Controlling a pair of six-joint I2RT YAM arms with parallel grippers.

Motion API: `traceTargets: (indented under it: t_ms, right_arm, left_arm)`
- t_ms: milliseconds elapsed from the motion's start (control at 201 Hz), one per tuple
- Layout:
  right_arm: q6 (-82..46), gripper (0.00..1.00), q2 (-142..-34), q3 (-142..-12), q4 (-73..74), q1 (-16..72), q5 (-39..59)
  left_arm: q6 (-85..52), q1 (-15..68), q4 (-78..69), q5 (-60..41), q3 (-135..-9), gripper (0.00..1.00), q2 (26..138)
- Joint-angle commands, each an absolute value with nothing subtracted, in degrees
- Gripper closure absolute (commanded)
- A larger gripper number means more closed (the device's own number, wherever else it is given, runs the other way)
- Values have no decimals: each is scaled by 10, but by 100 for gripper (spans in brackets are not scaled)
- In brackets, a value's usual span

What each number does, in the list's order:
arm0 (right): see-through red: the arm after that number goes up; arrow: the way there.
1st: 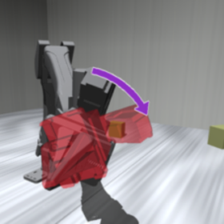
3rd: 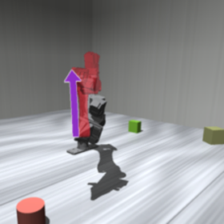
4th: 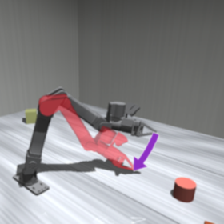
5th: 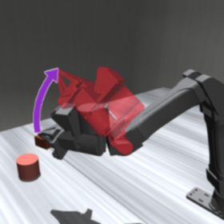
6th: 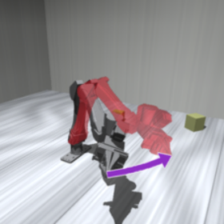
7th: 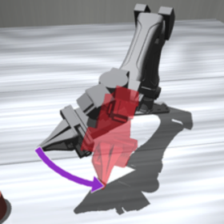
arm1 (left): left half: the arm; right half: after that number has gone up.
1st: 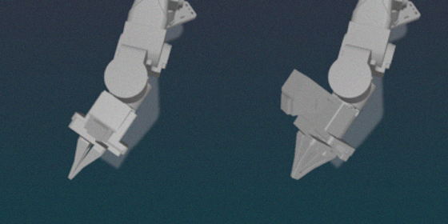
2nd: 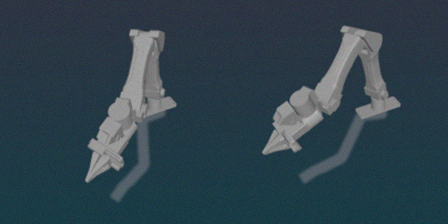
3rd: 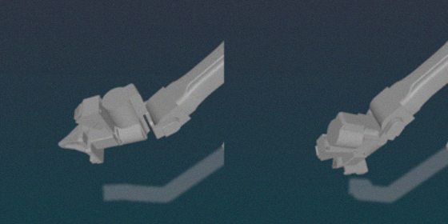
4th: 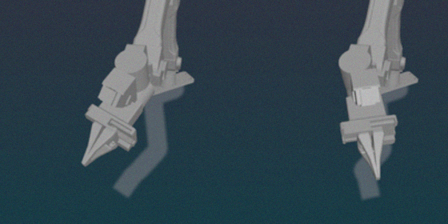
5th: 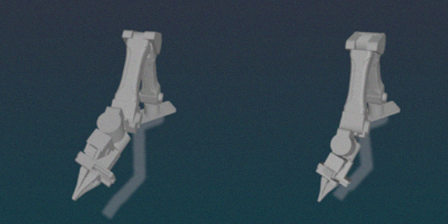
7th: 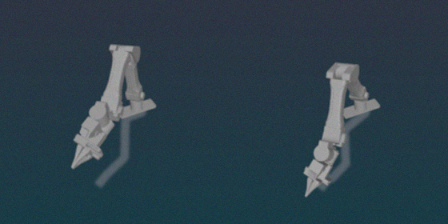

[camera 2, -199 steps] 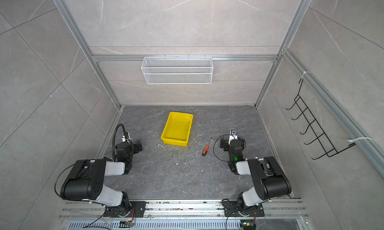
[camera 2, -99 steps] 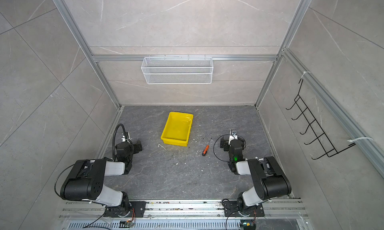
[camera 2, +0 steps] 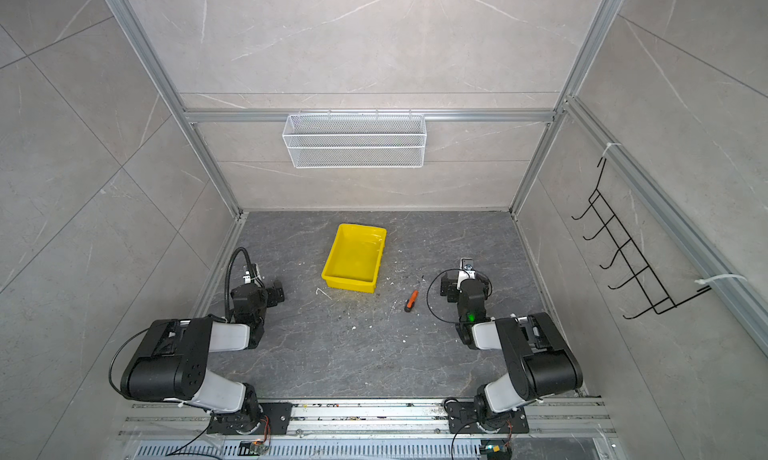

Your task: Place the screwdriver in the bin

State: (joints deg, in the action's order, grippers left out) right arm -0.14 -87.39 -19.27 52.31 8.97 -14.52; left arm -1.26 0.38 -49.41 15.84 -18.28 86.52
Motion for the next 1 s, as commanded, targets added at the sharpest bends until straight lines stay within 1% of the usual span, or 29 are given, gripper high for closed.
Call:
traceTargets:
  t_ms: [0, 60, 104, 134, 184, 259, 318, 378, 448, 508, 592, 637, 657, 716, 786, 886, 990]
  right_arm:
    - [12, 1, -861, -177, 556, 102, -156]
    - [7, 1, -840, -153, 583, 109, -188]
    - [16, 1, -816, -142, 604, 117, -205]
    - [20, 1, -785, -143, 577, 131, -236]
    - [17, 1, -714, -158, 473, 140, -252]
    - [-25, 1, -604, -215, 270, 142, -242]
    - [-40, 1, -538, -250, 190, 144, -214]
    - [-58, 1, -482, -284, 116, 144, -200]
    - [-95, 1, -435, -332, 18, 144, -212]
    - [-173, 1, -419, -380, -88, 144, -268]
    - [-410, 1, -435, -452, -311, 144, -415]
    - [-510, 0, -451, -473, -410, 144, -462]
    - [-532, 0, -457, -479, -435, 144, -470]
    - [-468, 0, -465, -484, -424, 143, -454]
    - [-438, 0, -466, -487, -419, 144, -418]
    - [-391, 0, -450, -468, -378, 144, -343]
    - [-358, 1, -429, -441, -338, 143, -259]
  left_arm:
    - [-3, 7, -532, 159, -176, 0, 837]
    - [-9, 7, -479, 162, -178, 0, 788]
    - [-21, 7, -385, 162, -200, 0, 742]
    - [-38, 7, -308, 163, -228, 0, 711]
    - [-83, 7, -185, 161, -282, 0, 673]
    - [-126, 9, -27, 112, -355, 0, 639]
    - [-160, 11, 64, 63, -398, 0, 623]
    - [-189, 11, 122, -18, -417, 0, 609]
    - [-211, 11, 125, -108, -409, 0, 588]
    - [-233, 12, 137, -126, -395, 0, 558]
    - [-245, 13, 173, -123, -379, 0, 501]
    - [-242, 12, 189, -122, -370, 0, 467]
    - [-241, 12, 194, -121, -364, 0, 455]
    - [-252, 12, 204, -101, -342, 0, 422]
    - [-290, 12, 230, -35, -314, 0, 393]
    - [-336, 12, 275, 39, -289, 0, 372]
    - [-348, 12, 298, 85, -270, 0, 369]
